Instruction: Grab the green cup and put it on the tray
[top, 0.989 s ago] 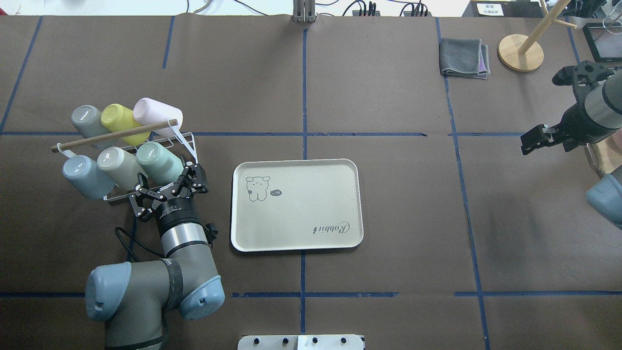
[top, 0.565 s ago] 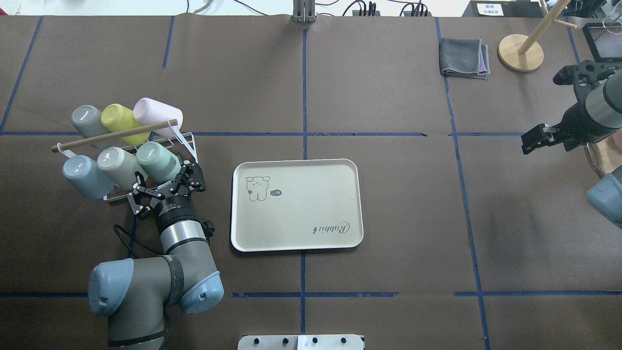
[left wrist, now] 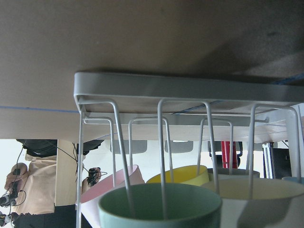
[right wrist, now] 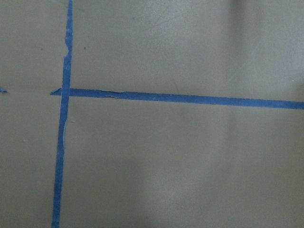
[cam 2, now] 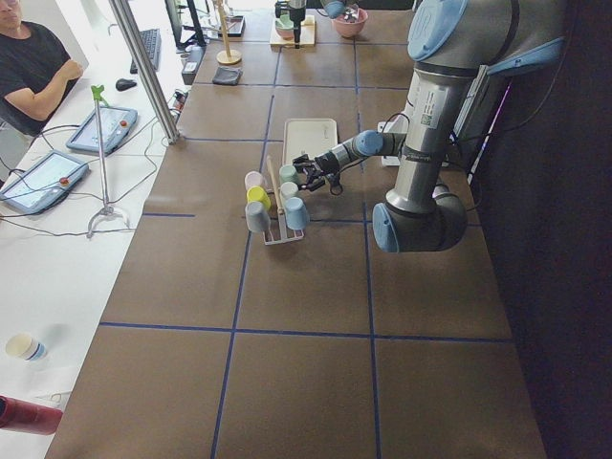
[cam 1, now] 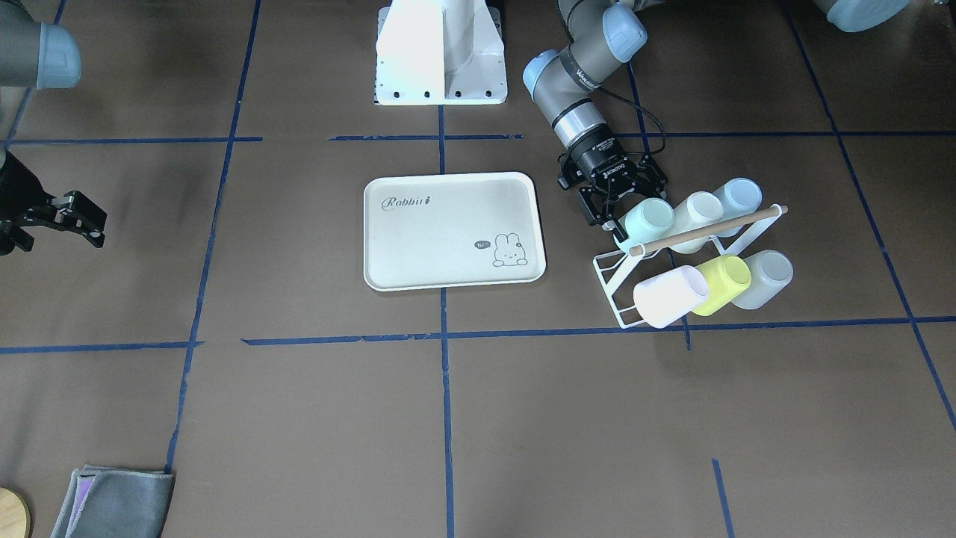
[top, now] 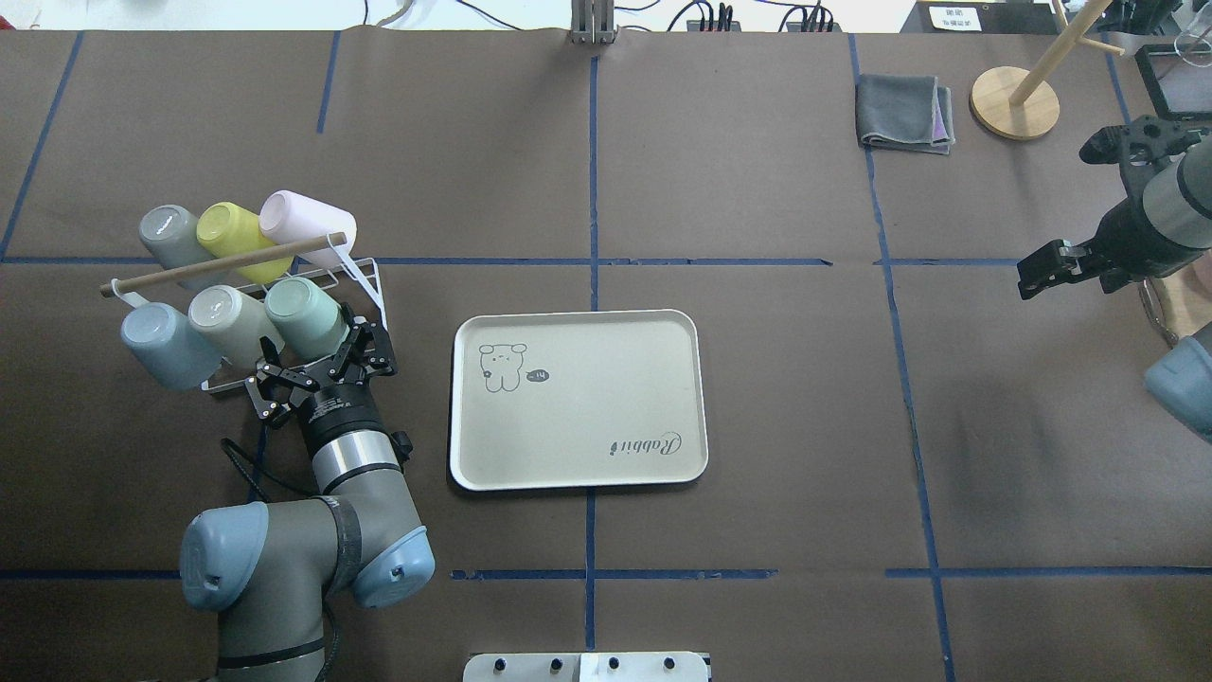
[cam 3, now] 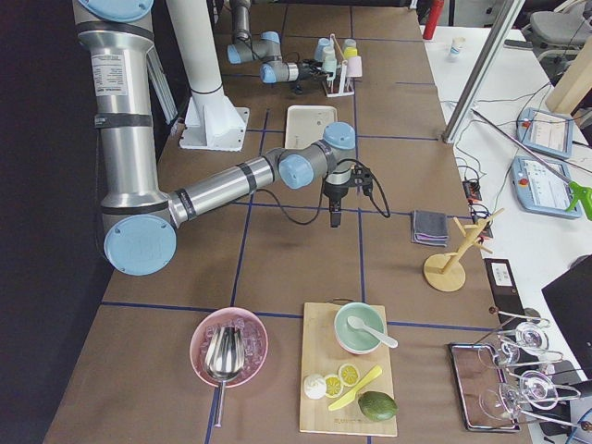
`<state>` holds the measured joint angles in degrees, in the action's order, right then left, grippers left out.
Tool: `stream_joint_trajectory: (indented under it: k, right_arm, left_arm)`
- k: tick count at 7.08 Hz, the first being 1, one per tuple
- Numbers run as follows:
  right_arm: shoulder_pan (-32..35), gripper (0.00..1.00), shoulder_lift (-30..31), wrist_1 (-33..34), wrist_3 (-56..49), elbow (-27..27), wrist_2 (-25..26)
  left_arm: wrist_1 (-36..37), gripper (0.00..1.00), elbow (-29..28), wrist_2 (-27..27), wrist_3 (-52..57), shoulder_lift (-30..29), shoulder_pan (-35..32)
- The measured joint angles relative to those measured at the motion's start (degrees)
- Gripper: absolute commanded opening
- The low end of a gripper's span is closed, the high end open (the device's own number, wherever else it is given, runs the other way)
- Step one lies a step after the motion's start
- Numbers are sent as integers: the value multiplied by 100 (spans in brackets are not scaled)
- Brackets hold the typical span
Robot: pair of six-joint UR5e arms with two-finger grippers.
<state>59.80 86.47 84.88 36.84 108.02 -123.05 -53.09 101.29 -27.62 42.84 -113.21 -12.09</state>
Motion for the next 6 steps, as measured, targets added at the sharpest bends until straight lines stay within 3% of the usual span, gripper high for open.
stream_joint_trajectory:
  k: [2, 6]
  right_arm:
    - [11, 100, -6, 2, 6, 3, -4]
    - [26, 100, -7, 2, 7, 6, 0]
  left_arm:
    - [-74, 43, 22, -4, -36, -59, -58]
    - [-337, 41, 103, 41, -50, -50, -195]
